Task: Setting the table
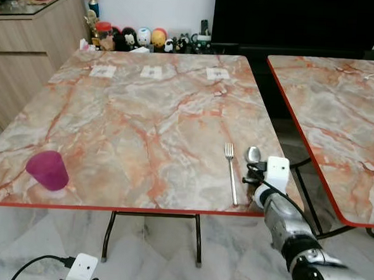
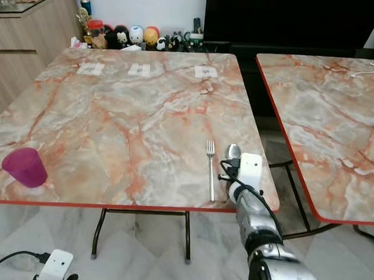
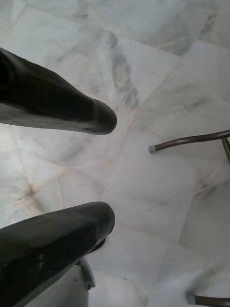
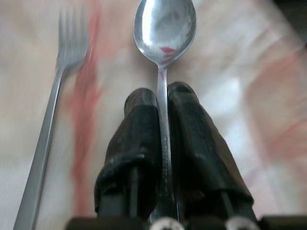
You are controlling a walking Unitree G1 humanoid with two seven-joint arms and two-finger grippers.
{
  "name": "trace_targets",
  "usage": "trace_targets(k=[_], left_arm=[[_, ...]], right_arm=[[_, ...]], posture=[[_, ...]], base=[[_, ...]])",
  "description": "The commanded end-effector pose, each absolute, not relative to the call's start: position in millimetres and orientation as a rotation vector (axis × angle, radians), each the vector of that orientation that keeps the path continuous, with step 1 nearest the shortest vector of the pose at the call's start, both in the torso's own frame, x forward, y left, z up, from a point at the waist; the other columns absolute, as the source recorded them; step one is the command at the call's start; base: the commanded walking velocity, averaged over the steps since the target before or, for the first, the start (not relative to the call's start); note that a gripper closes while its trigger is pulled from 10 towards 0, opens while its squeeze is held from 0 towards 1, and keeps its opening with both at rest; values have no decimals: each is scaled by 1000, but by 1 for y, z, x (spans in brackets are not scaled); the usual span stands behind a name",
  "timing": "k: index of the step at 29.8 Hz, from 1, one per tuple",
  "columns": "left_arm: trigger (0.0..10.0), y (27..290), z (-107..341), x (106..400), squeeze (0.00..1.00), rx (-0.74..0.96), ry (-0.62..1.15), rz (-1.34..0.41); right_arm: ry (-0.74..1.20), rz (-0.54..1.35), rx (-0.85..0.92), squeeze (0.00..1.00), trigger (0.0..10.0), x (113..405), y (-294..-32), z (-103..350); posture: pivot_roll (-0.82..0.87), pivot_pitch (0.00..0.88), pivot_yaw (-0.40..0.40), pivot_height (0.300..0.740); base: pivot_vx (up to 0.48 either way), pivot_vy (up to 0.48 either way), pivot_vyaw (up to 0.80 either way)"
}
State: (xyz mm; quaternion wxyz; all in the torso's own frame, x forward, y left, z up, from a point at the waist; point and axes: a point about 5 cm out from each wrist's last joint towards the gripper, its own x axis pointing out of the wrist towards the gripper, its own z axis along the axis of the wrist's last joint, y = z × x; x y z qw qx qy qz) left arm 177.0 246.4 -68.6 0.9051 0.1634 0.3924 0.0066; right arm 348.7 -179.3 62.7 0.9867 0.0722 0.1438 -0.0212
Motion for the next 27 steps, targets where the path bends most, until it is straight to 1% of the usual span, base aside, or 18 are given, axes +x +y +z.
trace_targets(k=[1,4,6,7,8,10,12,15,20,27], left_arm=[[10000,252,-70,172,0,342,833,22],[10000,252,-70,171,0,345,836,21],[10000,252,-71,170,0,354,843,19],[10000,252,-71,170,0,354,843,19],[10000,252,-71,169,0,362,850,17],[10000,252,-72,169,0,366,852,16],[10000,252,-72,169,0,375,858,12],[10000,253,-73,168,0,404,880,7],[10000,256,-74,165,0,395,901,16],[10000,260,-73,163,0,403,902,22]], right_arm=[[173,-89,160,0,10000,350,-187,75],[123,-89,156,0,10000,348,-189,78],[24,-83,175,0,10000,341,-188,83],[24,-83,175,0,10000,341,-188,83],[-36,-65,182,0,10000,336,-185,86],[-56,-48,174,0,10000,333,-183,88],[-117,-2,148,0,10000,325,-178,93],[-147,8,127,0,10000,318,-177,97],[-200,39,86,0,10000,309,-178,107],[-236,-39,67,0,10000,301,-191,117]], posture=[[83,1,5,740],[82,1,6,740],[75,0,12,740],[75,0,12,740],[70,0,13,740],[67,0,14,740],[66,0,15,740],[44,0,25,740],[37,0,28,740],[38,0,44,740]], base=[[0,0,0],[0,0,0],[0,0,0],[0,0,0],[0,0,0],[0,0,0],[0,0,0],[0,0,0],[0,0,0],[0,0,0]])
